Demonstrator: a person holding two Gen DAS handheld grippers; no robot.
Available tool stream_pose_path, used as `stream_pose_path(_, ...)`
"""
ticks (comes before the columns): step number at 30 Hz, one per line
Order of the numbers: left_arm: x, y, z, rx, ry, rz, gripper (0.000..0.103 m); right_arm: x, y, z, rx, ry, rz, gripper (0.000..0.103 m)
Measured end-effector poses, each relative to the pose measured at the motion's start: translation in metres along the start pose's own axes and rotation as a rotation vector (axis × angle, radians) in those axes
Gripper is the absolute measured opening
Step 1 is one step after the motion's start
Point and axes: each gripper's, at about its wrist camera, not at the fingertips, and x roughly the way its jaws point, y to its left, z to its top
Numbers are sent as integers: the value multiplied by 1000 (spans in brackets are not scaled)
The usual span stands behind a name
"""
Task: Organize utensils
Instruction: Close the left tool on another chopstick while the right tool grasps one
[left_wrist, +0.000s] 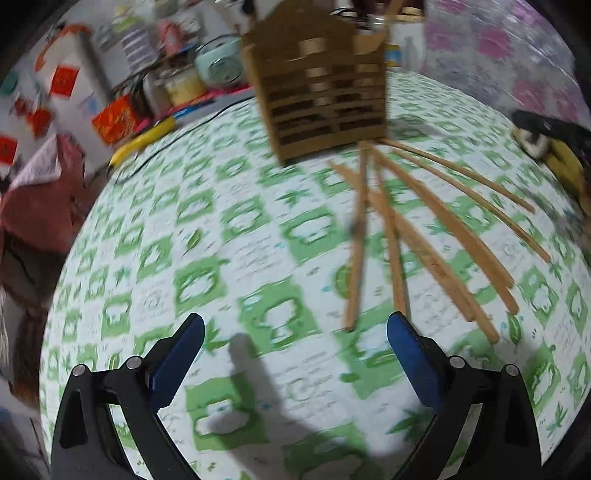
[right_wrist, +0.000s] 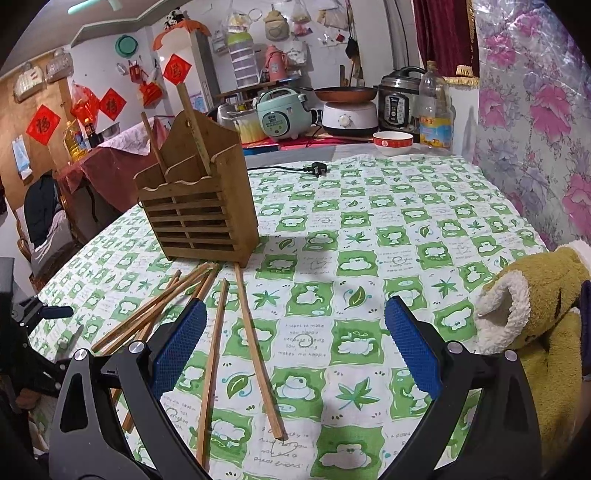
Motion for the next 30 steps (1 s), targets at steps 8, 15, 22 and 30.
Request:
stream_pose_path(8, 5, -7, 3, 22, 4, -94, 46, 0, 5, -1, -24, -5, -3, 94)
stream_pose_path(15, 4, -16, 4, 20, 1, -106, 6, 0, 6, -3, -25, 12, 26, 93)
stream_pose_path(22, -3, 8, 0, -90, -35, -125, 7, -3, 19, -34, -125, 92, 49, 89)
stream_pose_path(30, -5, 11, 0, -110, -42, -133, 7, 10, 29, -47, -187, 208, 57, 69)
